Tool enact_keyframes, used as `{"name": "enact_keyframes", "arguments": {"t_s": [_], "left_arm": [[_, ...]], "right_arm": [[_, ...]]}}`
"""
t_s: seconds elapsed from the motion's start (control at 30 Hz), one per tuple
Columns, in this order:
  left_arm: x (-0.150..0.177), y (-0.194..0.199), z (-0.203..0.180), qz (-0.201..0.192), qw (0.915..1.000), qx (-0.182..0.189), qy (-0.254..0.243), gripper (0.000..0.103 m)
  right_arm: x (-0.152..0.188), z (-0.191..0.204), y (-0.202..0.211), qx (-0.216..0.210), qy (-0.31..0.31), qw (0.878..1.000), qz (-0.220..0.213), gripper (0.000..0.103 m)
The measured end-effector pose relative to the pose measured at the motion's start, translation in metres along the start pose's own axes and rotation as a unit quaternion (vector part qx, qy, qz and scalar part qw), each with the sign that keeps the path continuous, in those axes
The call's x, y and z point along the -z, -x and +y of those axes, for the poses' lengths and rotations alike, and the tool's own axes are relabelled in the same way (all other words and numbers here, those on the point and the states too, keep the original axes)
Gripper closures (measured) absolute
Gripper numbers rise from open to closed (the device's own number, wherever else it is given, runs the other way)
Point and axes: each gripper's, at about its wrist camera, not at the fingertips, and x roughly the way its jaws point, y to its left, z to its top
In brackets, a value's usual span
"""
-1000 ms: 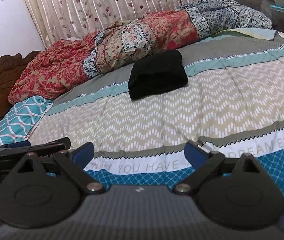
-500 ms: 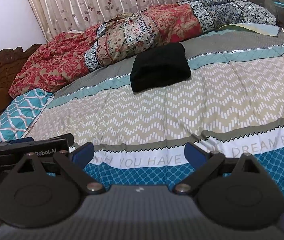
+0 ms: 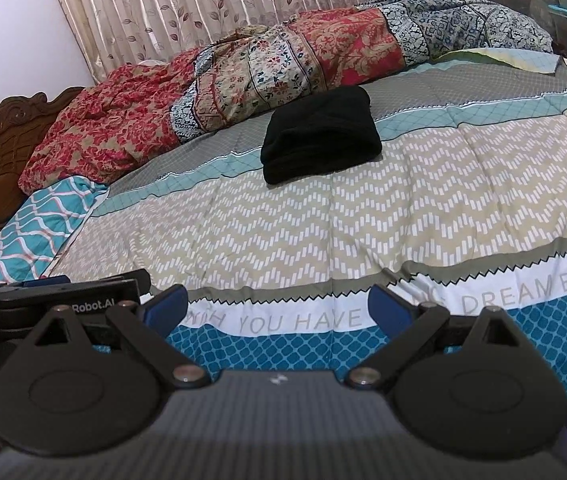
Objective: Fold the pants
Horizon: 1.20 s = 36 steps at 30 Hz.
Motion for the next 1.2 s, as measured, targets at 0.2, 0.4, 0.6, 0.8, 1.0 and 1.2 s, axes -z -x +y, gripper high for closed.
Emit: {"name": "enact_keyframes", "arguments": {"t_s": [0.2,0.4,0.6,0.8,1.0,1.2], "left_arm": [[0.000,-0.003,0.002,0.009,0.9999,0.004,0.004,0.000],[0.000,-0.004,0.002,0.010,0.9999,0.005,0.004,0.000],[0.001,-0.009,0.002,0.027,0.9996,-0.004,0.004,0.000],[0.004,-0.014,0.004,0.048,0.9988,-0.010,0.008,0.000],[0.006,-0.015,0.005,0.056,0.9983,-0.012,0.010,0.000],[0.006,-0.017,0.003,0.064,0.9978,-0.017,0.009,0.000]], "right_arm": [[-0.001,-0.001,0.001,0.000,0.002,1.000,0.001,0.005],[-0.002,-0.003,0.002,0.000,0.002,1.000,0.001,0.005],[-0.003,-0.003,0.002,-0.005,0.006,1.000,0.003,0.005],[-0.002,-0.003,0.004,-0.005,0.009,1.000,0.000,0.005],[-0.002,-0.005,0.006,-0.006,0.007,1.000,0.000,0.005],[-0.001,-0.006,0.008,-0.007,0.007,1.000,-0.002,0.005]]}}
